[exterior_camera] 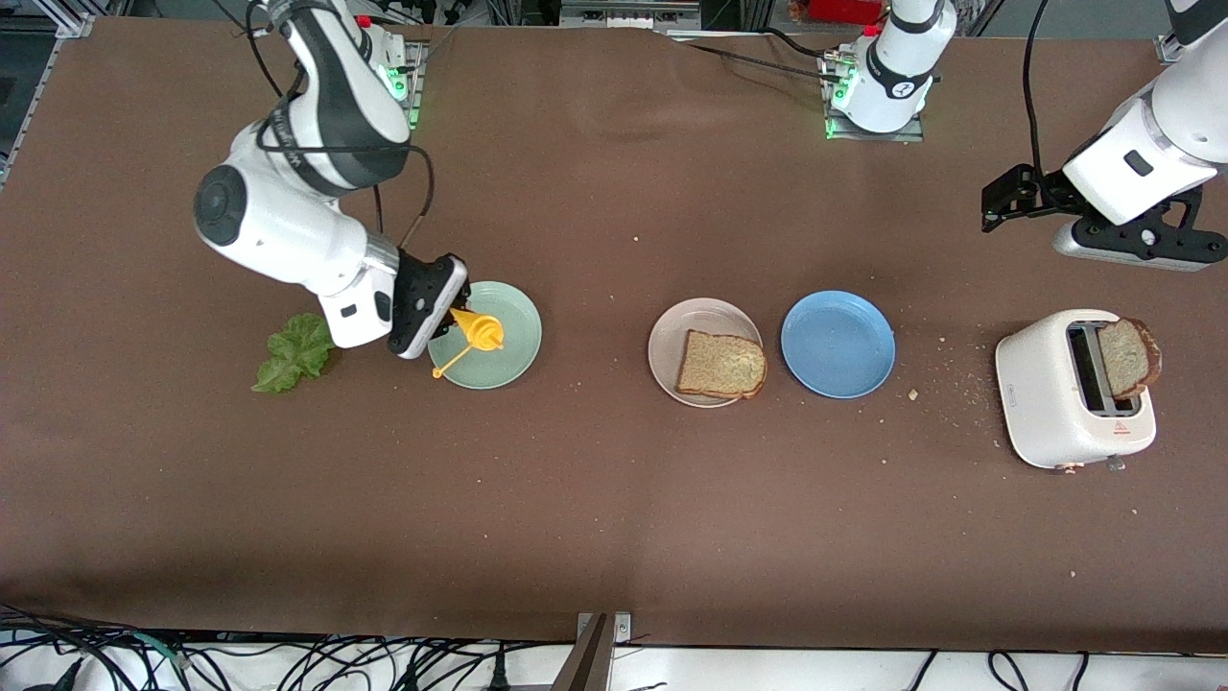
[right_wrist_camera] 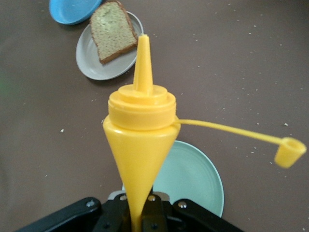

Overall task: Make sandwich in beige plate with both arms
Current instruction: 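Carry the mustard bottle back toward the mint-green plate, then set the mustard bottle down beside the mint-green plate and release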

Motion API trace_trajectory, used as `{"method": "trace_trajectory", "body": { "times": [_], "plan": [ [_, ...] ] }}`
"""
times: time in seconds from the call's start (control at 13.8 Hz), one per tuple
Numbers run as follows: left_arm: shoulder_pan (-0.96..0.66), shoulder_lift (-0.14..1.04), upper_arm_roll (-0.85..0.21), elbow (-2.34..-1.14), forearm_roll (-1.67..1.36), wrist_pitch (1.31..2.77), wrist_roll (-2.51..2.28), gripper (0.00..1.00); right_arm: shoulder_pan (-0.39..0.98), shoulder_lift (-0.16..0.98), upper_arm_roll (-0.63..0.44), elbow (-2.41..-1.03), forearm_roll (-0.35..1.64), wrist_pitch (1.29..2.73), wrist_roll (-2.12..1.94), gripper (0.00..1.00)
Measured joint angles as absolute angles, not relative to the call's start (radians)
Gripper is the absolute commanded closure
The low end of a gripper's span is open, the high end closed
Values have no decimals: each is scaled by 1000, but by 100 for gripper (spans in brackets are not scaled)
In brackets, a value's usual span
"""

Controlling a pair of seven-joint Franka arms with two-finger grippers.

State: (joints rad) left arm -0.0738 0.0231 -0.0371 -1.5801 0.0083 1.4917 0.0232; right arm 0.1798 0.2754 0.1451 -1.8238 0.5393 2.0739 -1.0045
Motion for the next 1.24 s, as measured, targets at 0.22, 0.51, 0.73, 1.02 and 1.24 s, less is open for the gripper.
{"method": "trace_trajectory", "body": {
  "times": [0.22,0.51,0.73,1.02,1.24],
  "plan": [
    [-40,23,-35,-1580,8,1492,23,0,17,296,100,-1841,703,1872,-1366,100],
    [75,30,-30,-1580,8,1492,25,0,-91,390,90,-1849,820,1783,-1682,100],
    [161,56,-27,-1580,8,1492,31,0,-122,496,90,-1851,942,1783,-1916,100],
    [166,66,-39,-1580,8,1492,31,0,-152,557,90,-1850,969,1775,-2099,100],
    [158,66,-52,-1580,8,1492,31,0,-163,584,90,-1848,969,1769,-2223,100]
  ]
}}
